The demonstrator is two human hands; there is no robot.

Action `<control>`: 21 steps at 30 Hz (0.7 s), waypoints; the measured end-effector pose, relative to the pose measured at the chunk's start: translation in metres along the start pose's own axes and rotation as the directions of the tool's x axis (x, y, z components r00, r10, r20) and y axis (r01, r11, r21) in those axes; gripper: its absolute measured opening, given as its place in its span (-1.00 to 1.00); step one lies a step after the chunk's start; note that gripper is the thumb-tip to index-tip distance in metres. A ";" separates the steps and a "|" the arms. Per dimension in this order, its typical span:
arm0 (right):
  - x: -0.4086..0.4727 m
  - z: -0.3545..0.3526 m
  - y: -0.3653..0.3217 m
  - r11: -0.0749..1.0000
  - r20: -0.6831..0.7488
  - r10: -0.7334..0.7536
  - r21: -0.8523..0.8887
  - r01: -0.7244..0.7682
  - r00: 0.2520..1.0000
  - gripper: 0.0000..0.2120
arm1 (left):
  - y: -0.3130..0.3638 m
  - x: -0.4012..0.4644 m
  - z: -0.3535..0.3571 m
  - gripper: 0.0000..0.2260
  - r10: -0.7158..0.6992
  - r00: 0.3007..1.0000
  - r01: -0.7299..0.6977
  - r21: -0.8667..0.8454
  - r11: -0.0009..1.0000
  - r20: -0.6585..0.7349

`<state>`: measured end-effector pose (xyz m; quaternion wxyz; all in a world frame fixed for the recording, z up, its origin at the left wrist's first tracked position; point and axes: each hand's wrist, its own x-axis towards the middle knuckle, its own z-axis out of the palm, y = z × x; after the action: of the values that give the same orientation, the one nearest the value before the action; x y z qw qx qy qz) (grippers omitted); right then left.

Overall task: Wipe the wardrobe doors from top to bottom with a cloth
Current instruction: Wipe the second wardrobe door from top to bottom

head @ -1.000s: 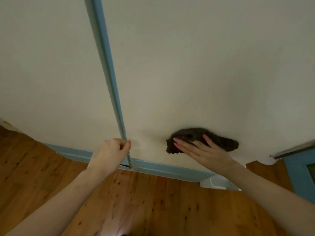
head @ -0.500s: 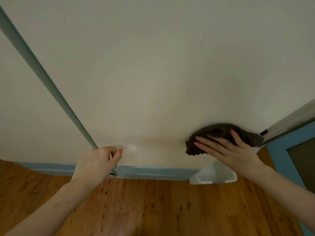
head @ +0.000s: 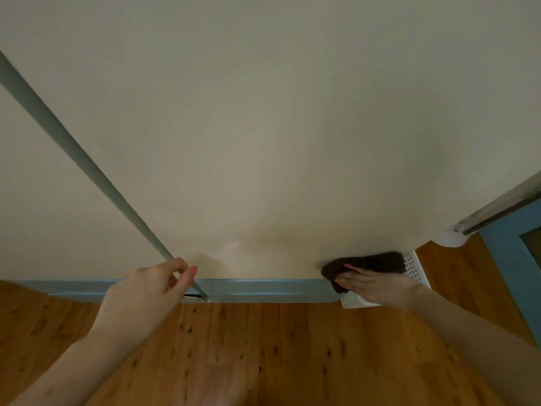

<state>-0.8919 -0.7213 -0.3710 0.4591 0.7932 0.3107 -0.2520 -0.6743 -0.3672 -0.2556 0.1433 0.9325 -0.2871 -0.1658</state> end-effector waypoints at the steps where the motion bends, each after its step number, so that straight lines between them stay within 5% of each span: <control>1: 0.004 0.006 -0.004 0.998 -0.043 0.005 -0.057 -0.007 0.999 -0.26 | -0.001 0.001 0.001 -0.70 0.003 1.000 -0.003 0.007 1.000 0.001; 6: 0.034 0.015 -0.019 0.969 0.028 -0.019 -0.246 0.026 0.999 -0.31 | -0.003 0.005 0.017 -0.67 -0.001 0.999 -0.001 -0.052 0.999 -0.039; 8: 0.043 0.006 -0.015 0.979 0.045 0.058 -0.197 -0.048 0.997 -0.32 | -0.002 -0.001 0.026 -0.67 -0.009 1.000 0.007 -0.064 0.998 -0.023; 10: 0.047 -0.013 -0.001 0.984 -0.128 0.138 -0.099 -0.151 0.982 -0.31 | -0.001 -0.005 0.030 -0.67 0.007 1.000 -0.006 -0.051 0.999 0.009; 13: 0.060 -0.056 0.020 0.944 -0.469 0.291 0.000 -0.329 0.834 -0.36 | -0.001 -0.005 0.023 -0.67 0.001 1.000 -0.001 -0.056 0.998 0.009; 16: 0.084 -0.071 0.023 0.876 -0.537 0.413 0.013 -0.482 0.736 -0.36 | -0.002 -0.002 0.017 -0.67 -0.017 1.000 0.015 -0.095 0.995 -0.019; 19: 0.116 -0.056 0.003 0.912 -0.438 0.234 -0.211 -0.353 0.868 -0.21 | -0.011 0.000 0.021 -0.67 -0.026 0.998 0.020 -0.103 0.994 -0.051; 21: 0.137 -0.043 -0.020 0.945 -0.234 0.108 -0.278 -0.173 0.966 -0.23 | -0.021 0.000 0.028 -0.67 -0.030 0.998 0.024 -0.102 0.994 -0.058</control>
<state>-0.8079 -0.6392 -0.4569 0.5529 0.7584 0.3354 -0.0816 -0.6749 -0.3556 -0.2886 0.1965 0.9323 -0.2613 -0.1545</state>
